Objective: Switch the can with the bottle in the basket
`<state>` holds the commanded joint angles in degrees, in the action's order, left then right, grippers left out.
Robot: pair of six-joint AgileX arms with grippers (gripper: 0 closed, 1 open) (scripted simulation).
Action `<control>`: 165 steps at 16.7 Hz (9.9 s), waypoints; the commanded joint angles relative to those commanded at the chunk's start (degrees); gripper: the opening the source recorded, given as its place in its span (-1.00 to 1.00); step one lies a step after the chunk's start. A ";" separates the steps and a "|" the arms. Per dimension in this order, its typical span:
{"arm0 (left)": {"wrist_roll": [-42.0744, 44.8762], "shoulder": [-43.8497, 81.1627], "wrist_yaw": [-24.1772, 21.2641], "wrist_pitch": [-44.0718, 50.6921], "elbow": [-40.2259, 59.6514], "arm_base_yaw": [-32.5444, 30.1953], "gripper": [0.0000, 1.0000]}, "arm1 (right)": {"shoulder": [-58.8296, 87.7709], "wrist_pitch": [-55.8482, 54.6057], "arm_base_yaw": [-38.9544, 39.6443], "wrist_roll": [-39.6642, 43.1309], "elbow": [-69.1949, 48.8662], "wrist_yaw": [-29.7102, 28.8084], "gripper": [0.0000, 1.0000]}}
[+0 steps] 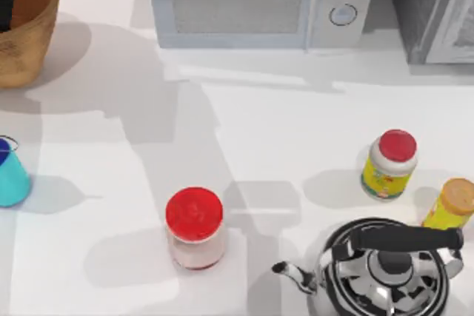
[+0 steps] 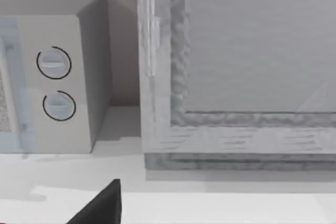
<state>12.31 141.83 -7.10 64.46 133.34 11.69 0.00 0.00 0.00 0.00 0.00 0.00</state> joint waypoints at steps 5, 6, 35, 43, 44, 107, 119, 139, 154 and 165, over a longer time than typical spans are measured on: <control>0.13 1.41 -0.06 0.64 1.34 0.13 1.00 | 0.00 0.00 0.00 0.00 0.00 0.00 1.00; 0.13 1.41 -0.06 0.64 1.34 0.13 1.00 | 0.00 0.00 0.00 0.00 0.00 0.00 1.00; -0.57 7.65 0.05 -6.97 0.05 -0.63 -1.00 | 0.00 0.00 0.00 0.00 0.00 0.00 1.00; -0.77 4.35 0.71 -7.97 -0.89 -0.40 -1.00 | 0.00 0.00 0.00 0.00 0.00 0.00 1.00; -1.19 2.59 1.06 -9.01 -2.63 -0.43 -1.00 | 0.00 0.00 0.00 0.00 0.00 0.00 1.00; -11.45 -8.12 -57.02 -133.22 -70.76 -32.05 -1.00 | 0.00 0.00 0.00 0.00 0.00 0.00 1.00; -10.87 4.52 -63.32 -140.36 -64.24 -34.09 -0.85 | 0.00 0.00 0.00 0.00 0.00 0.00 1.00; -10.87 4.52 -63.32 -140.36 -64.24 -34.09 1.00 | 0.00 0.00 0.00 0.00 0.00 0.00 1.00; -10.78 -48.73 -34.74 -108.92 -90.31 -21.29 1.00 | 0.00 0.00 0.00 0.00 0.00 0.00 1.00; -11.87 -123.54 -2.13 -73.68 -123.58 -12.76 1.00 | 0.00 0.00 0.00 0.00 0.00 0.00 1.00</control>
<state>0.44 18.29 -9.22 -9.22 9.75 -1.07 0.00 0.00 0.00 0.00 0.00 0.00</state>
